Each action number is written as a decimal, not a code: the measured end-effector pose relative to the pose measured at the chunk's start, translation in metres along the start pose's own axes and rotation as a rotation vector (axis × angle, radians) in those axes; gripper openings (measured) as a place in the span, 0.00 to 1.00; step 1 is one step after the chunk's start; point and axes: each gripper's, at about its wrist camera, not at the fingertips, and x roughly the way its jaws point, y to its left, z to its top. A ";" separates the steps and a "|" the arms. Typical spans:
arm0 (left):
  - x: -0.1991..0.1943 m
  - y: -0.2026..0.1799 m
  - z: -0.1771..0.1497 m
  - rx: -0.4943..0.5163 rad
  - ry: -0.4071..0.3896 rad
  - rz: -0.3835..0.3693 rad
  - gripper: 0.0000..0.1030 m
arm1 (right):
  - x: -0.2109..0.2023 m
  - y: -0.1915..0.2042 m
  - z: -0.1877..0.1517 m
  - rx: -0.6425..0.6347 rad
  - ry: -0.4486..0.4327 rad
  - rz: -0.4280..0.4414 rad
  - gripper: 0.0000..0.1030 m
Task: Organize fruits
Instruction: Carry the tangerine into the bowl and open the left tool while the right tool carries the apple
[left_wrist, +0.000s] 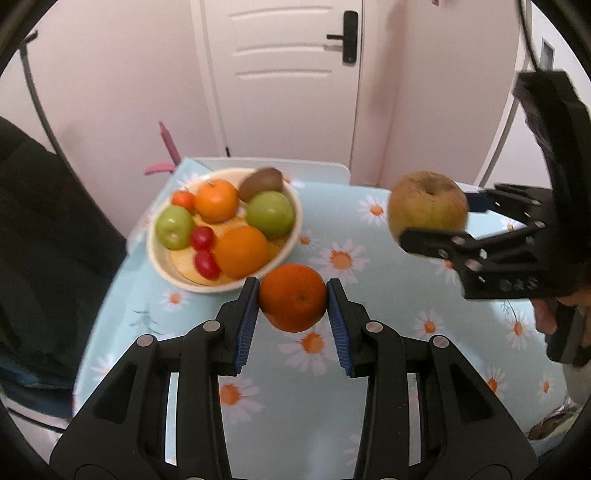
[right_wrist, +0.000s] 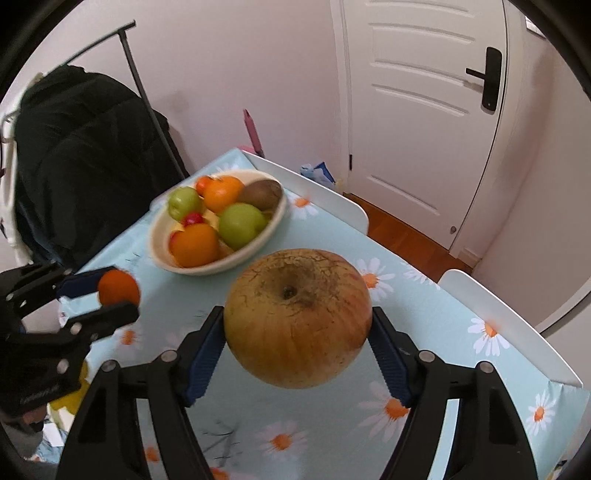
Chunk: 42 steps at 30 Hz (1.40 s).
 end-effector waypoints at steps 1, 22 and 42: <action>-0.005 0.005 0.002 -0.001 -0.008 0.004 0.40 | -0.005 0.004 0.000 0.002 -0.002 0.002 0.69; 0.007 0.121 0.040 0.081 -0.041 -0.095 0.40 | -0.017 0.082 0.053 0.188 -0.051 -0.123 0.69; 0.087 0.145 0.028 0.241 0.034 -0.214 0.46 | 0.041 0.103 0.077 0.350 -0.041 -0.214 0.69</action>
